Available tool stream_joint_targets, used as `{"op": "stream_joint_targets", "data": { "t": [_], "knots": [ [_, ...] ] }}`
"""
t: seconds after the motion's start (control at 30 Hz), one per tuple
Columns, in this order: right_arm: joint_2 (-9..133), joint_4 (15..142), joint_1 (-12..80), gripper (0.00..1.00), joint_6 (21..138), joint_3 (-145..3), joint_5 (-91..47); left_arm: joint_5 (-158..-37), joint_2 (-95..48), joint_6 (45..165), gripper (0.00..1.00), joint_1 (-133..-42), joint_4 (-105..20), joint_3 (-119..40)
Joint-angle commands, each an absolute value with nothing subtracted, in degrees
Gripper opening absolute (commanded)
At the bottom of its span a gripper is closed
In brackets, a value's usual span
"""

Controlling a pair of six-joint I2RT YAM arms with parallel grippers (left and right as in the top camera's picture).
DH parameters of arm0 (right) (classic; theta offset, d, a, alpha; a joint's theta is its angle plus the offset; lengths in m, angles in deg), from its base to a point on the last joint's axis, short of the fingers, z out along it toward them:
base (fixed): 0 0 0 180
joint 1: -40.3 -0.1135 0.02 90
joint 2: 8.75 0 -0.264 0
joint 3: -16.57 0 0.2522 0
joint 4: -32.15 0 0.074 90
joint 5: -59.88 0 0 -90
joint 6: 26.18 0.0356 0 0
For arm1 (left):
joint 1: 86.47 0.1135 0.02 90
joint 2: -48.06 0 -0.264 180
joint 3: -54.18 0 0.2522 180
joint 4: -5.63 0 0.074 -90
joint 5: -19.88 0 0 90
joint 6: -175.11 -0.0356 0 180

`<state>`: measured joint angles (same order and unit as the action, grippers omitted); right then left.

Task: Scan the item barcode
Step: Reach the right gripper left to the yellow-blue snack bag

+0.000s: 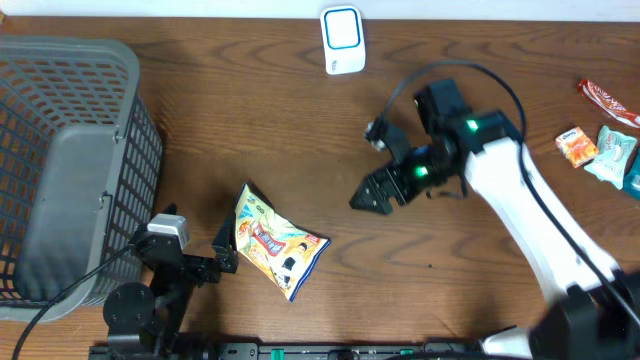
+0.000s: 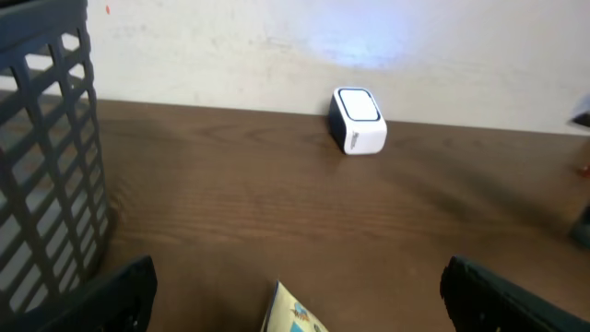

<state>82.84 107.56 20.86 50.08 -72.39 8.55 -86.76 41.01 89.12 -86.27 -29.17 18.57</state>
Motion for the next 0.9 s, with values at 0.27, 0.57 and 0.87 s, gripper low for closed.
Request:
{"op": "stream_joint_targets", "data": {
  "t": [0.27, 0.57, 0.87],
  "knots": [
    [69.2, 75.6, 11.8, 0.99, 49.4, -47.4, 3.4, -87.7, 41.1, 88.3, 0.98, -86.4, -29.1, 18.6],
    [75.1, 50.8, -1.6, 0.94, 49.4, -39.3, 3.2, -87.7, 41.1, 88.3, 0.98, -86.4, -29.1, 18.6],
    [83.2, 40.7, -16.3, 0.94, 50.1, -39.3, -9.3, -87.7, 41.1, 88.3, 0.98, -86.4, -29.1, 18.6]
  ]
}}
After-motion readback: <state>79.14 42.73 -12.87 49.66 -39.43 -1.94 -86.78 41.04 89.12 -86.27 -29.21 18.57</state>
